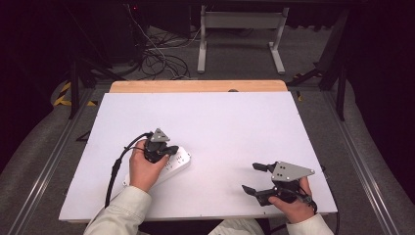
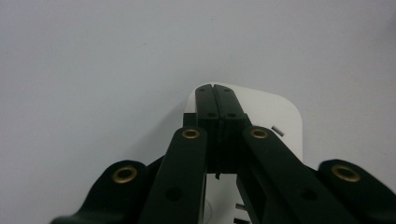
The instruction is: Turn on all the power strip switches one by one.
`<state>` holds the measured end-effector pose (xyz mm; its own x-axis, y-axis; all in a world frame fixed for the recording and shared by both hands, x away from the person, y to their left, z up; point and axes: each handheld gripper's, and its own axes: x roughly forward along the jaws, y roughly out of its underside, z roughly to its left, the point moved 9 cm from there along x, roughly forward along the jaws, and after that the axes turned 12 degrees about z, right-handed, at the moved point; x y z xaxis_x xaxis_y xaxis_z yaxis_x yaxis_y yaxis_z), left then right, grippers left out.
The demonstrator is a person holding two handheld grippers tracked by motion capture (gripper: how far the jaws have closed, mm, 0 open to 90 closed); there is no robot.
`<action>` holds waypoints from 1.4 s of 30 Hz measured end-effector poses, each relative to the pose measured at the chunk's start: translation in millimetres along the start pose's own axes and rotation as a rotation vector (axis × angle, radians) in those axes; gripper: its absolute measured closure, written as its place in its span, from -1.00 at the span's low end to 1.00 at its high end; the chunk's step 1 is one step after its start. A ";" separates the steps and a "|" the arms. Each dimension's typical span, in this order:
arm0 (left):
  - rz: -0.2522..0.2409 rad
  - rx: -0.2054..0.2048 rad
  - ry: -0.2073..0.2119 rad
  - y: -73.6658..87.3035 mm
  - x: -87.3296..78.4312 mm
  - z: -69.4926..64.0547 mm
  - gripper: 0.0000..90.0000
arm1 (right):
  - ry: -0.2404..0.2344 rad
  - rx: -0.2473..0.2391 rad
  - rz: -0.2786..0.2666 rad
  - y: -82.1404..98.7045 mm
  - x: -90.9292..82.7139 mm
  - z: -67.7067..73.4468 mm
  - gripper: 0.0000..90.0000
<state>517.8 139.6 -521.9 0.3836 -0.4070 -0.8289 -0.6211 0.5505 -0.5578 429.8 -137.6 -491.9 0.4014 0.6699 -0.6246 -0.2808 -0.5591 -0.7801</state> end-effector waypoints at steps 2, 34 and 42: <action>-0.003 -0.007 0.007 0.5 0.0 0.5 1.00 | 0.000 -0.002 0.000 -0.2 -0.2 0.2 -0.52; -0.006 0.037 0.040 2.4 0.9 -6.6 1.00 | -0.002 -0.006 -0.002 -0.2 -0.8 3.1 -0.53; -0.079 0.044 0.020 -10.7 -37.4 -18.3 1.00 | 0.000 0.001 -0.004 1.7 -1.4 -1.1 -0.53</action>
<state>497.6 135.5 -484.2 0.4156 -0.4648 -0.7818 -0.5589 0.5476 -0.6227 429.7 -140.0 -492.3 0.4027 0.6720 -0.6215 -0.2804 -0.5558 -0.7826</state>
